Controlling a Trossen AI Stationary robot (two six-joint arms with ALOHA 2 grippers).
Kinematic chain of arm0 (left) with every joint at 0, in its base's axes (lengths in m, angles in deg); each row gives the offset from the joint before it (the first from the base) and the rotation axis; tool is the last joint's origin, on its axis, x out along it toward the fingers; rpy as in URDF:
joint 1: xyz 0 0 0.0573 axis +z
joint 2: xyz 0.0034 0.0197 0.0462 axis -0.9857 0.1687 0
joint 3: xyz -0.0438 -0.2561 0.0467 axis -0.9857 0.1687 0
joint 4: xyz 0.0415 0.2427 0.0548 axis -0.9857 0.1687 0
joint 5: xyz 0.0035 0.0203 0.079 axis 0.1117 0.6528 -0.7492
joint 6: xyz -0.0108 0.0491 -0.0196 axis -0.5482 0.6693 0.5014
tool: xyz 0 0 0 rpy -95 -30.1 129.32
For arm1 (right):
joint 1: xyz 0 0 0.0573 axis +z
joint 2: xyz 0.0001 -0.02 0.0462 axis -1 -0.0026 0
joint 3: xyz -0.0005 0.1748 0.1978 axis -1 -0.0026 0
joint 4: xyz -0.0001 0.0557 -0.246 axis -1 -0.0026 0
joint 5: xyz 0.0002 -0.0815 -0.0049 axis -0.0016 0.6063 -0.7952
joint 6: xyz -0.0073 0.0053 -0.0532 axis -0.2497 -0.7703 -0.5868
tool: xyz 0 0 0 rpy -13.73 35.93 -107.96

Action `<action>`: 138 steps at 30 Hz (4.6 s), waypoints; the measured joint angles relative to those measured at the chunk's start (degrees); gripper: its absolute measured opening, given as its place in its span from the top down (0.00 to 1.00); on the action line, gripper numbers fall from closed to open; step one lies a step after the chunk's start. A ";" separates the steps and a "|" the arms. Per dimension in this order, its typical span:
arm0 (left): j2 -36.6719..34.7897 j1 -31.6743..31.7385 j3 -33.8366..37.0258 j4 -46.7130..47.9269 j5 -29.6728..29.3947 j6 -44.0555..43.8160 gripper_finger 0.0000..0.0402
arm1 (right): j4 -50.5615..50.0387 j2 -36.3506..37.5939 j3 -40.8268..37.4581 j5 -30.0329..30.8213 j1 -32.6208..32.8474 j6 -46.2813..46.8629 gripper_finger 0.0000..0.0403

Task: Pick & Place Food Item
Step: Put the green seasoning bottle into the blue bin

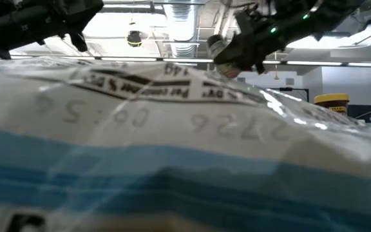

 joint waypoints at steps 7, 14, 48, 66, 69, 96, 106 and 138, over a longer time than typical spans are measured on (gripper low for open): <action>10.54 0.00 -10.36 15.10 -0.28 -0.34 1.00 | 0.26 -10.52 6.53 -4.68 -1.60 -1.05 0.59; 18.27 0.14 -14.81 15.70 -0.34 -0.21 1.00 | 0.36 -17.47 12.62 -10.10 -1.81 -1.24 0.59; 31.40 8.09 -19.63 7.11 3.29 -10.63 0.30 | 9.76 -18.84 13.91 -18.67 -1.89 1.42 0.59; 41.37 8.07 -28.42 7.27 3.80 -10.30 0.29 | 9.54 -18.84 13.89 -22.08 -2.10 3.11 0.58; 42.21 8.07 -29.15 7.29 3.82 -10.24 0.29 | 9.40 -18.84 13.89 -22.08 -2.10 3.11 0.58; 44.71 8.07 -31.39 6.17 3.85 -10.51 0.49 | 8.41 -18.84 13.87 -22.65 -2.15 3.78 0.58; 44.71 8.07 -31.37 6.30 3.79 -9.93 0.43 | 8.04 -18.84 13.87 -23.33 -2.58 5.64 0.49; 44.71 8.07 -31.31 7.77 -0.75 -7.66 0.51 | -7.64 -11.93 13.84 -22.76 -3.58 0.86 0.34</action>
